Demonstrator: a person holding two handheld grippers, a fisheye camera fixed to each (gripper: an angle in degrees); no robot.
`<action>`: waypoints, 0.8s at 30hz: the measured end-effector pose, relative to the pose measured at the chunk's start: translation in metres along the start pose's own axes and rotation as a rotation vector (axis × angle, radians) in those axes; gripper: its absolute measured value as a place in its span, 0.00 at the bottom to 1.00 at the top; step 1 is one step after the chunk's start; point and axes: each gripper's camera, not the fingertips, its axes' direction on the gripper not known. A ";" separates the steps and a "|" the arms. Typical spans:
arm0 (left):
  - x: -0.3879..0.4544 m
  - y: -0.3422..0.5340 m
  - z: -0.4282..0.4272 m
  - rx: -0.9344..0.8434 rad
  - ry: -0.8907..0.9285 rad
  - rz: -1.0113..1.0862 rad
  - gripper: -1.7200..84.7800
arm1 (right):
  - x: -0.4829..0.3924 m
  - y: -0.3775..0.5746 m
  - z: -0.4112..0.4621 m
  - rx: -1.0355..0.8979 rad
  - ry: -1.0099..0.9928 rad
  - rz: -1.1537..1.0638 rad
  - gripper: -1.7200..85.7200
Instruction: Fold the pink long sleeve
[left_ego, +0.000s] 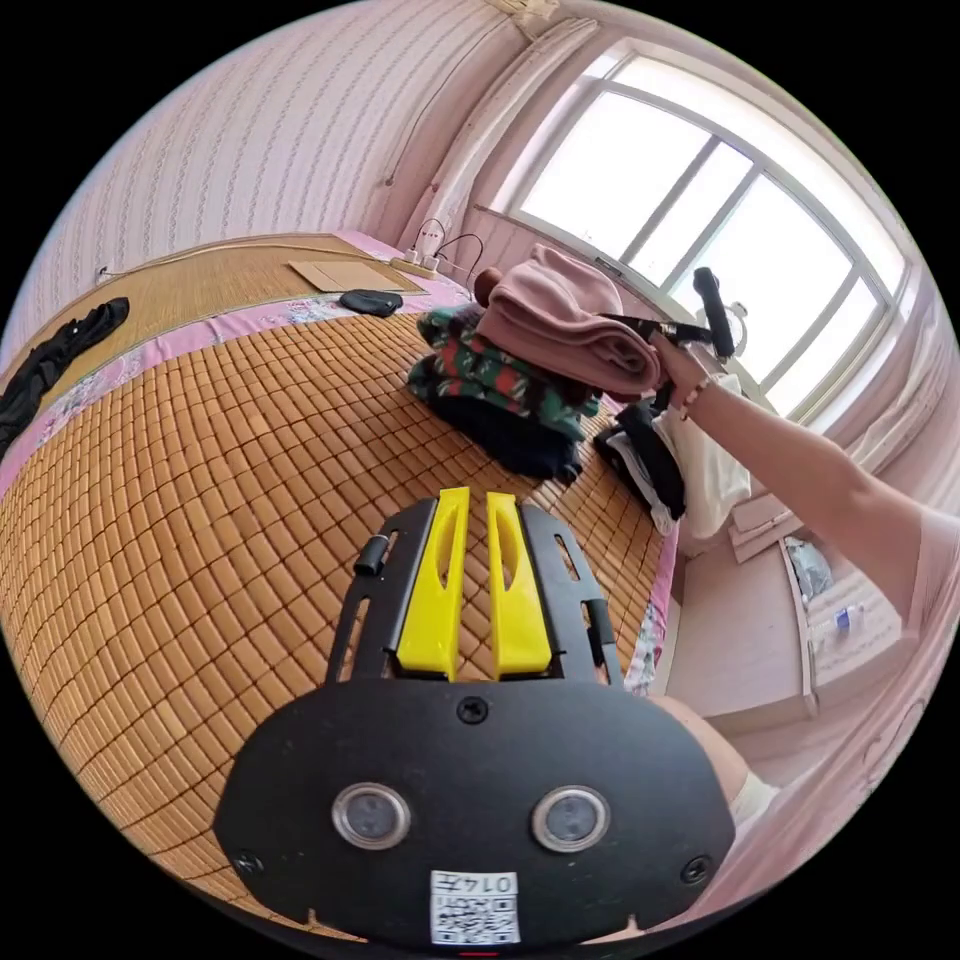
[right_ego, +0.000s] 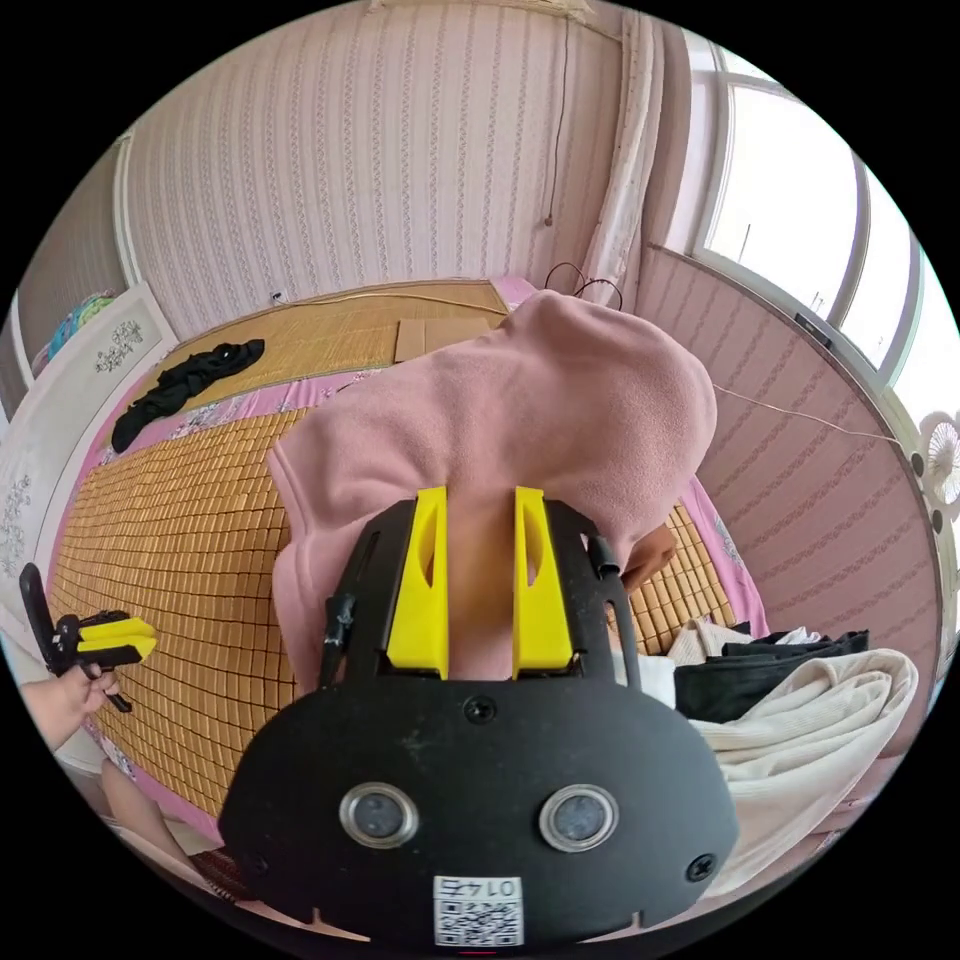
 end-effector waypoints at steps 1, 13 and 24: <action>0.005 0.029 -0.010 -0.015 -0.014 0.022 0.07 | -0.004 0.009 -0.008 0.008 0.025 -0.031 0.12; 0.090 0.268 -0.107 -0.029 -0.228 0.089 0.06 | -0.062 0.273 -0.063 -0.160 -0.400 -0.112 0.14; 0.138 0.365 -0.123 0.164 -0.303 0.223 0.11 | -0.018 0.476 -0.105 -0.307 -0.273 0.207 0.15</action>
